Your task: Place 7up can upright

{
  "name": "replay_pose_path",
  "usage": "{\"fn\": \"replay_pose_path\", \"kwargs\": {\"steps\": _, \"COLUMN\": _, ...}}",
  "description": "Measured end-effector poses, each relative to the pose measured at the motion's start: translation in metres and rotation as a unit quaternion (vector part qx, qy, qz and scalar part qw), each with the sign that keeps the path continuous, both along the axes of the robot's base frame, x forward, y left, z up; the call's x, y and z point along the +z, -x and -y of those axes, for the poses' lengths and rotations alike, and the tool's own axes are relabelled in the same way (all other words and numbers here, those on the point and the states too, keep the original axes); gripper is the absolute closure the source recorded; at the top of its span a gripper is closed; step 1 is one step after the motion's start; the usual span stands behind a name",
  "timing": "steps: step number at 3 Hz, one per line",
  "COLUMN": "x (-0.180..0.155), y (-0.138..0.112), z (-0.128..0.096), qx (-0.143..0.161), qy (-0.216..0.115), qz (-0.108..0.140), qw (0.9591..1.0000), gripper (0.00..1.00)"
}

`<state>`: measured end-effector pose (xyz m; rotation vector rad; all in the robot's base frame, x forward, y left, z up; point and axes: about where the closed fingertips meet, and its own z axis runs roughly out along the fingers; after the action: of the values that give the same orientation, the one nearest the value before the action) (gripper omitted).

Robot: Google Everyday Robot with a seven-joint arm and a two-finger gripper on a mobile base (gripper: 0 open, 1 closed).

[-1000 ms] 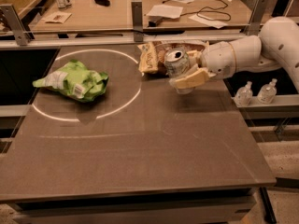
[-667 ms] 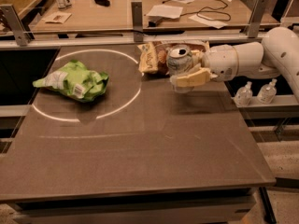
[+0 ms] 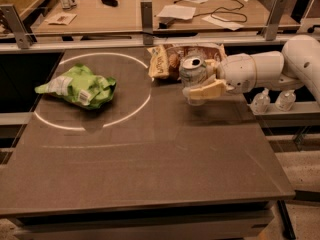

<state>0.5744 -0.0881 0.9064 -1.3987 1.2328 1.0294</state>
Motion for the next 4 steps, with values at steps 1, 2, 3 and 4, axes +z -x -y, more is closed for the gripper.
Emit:
{"fn": "replay_pose_path", "kwargs": {"steps": 1, "x": -0.016, "y": 0.001, "z": 0.003, "qx": -0.011, "qy": 0.016, "qz": -0.007, "qw": 0.9998, "gripper": 1.0}}
{"fn": "replay_pose_path", "kwargs": {"steps": 2, "x": -0.032, "y": 0.002, "z": 0.002, "qx": -0.017, "qy": -0.006, "qz": -0.029, "qw": 0.9994, "gripper": 1.0}}
{"fn": "replay_pose_path", "kwargs": {"steps": 3, "x": -0.041, "y": 0.004, "z": -0.001, "qx": -0.016, "qy": -0.018, "qz": -0.041, "qw": 0.9989, "gripper": 1.0}}
{"fn": "replay_pose_path", "kwargs": {"steps": 4, "x": -0.039, "y": 0.005, "z": -0.001, "qx": -0.016, "qy": -0.019, "qz": -0.042, "qw": 0.9988, "gripper": 0.81}}
